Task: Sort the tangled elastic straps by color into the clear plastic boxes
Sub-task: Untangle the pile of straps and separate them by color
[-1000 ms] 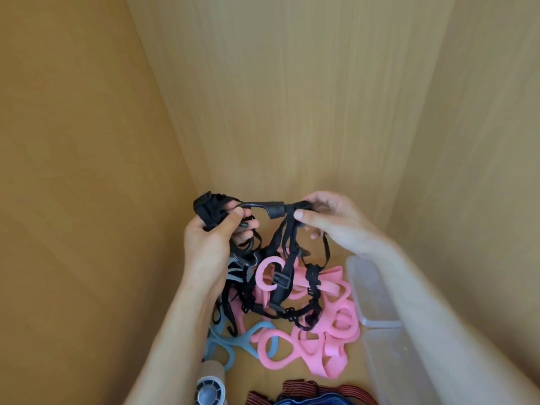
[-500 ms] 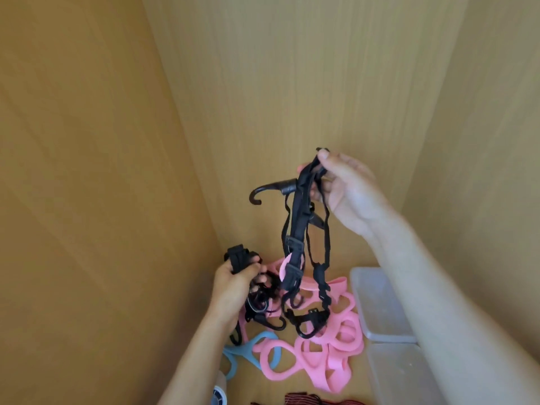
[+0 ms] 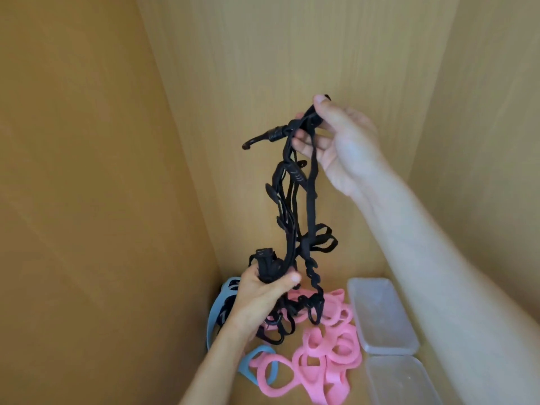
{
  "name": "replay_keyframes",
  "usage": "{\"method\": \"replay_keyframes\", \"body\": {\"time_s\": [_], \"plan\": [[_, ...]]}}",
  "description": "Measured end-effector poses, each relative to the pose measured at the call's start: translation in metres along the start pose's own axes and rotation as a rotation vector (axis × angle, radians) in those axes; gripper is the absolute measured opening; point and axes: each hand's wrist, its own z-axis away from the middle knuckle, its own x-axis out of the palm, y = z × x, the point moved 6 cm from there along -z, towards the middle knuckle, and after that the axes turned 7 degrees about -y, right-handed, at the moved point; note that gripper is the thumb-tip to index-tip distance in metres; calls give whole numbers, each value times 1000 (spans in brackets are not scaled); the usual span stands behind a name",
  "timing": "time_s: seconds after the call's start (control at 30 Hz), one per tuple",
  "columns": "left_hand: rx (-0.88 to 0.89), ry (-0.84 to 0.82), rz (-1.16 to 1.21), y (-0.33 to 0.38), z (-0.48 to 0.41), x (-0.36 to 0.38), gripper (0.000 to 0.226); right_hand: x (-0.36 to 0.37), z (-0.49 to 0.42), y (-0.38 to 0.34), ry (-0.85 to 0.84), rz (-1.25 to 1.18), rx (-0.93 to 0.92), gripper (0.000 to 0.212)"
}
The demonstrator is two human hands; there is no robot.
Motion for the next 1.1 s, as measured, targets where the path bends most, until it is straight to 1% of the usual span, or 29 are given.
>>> {"method": "replay_keyframes", "body": {"time_s": [0.07, 0.13, 0.2, 0.3, 0.37, 0.4, 0.47, 0.57, 0.63, 0.73, 0.8, 0.83, 0.87, 0.93, 1.0, 1.03, 1.1], "plan": [[49, -3, -108, 10, -4, 3, 29, 4, -2, -4, 26, 23, -16, 18], [75, 15, -156, 20, -8, 3, 17, 5, -4, -9, 50, 68, -33, 20], [66, 87, -138, 27, -10, -9, 9, 2, -5, -17, 78, 129, -59, 20], [57, 271, -31, 31, -11, -34, 5, -5, -5, -31, 120, 172, -102, 23], [57, 370, 35, 31, -9, -45, 10, -6, -5, -38, 126, 156, -112, 22], [55, 383, 49, 31, -8, -46, 12, -5, -6, -40, 119, 142, -110, 20], [68, 336, 27, 34, -7, -40, 23, 1, -8, -42, 90, 106, -97, 18], [134, 244, -41, 40, -6, -21, 56, 18, -8, -34, 41, 51, -67, 17], [169, 203, -60, 42, -9, -6, 70, 30, -7, -27, 17, 38, -55, 17], [229, 150, -123, 47, -17, 17, 85, 43, -4, -16, -1, 2, -39, 19], [249, 144, -186, 49, -22, 31, 89, 49, -1, -8, -2, -41, -22, 20], [245, 159, -197, 49, -26, 35, 87, 50, 0, -5, 2, -69, -15, 20], [234, 178, -187, 47, -31, 38, 80, 51, 2, -2, 7, -100, -11, 21], [207, 206, -161, 44, -40, 37, 53, 46, 4, 0, 23, -157, -18, 22], [184, 177, -137, 39, -47, 34, 26, 36, 7, -1, 52, -205, -30, 19], [170, 158, -124, 38, -49, 31, 18, 28, 8, -2, 70, -225, -41, 16], [128, 145, -92, 35, -50, 22, 17, 8, 10, -6, 128, -234, -70, 18]]}}
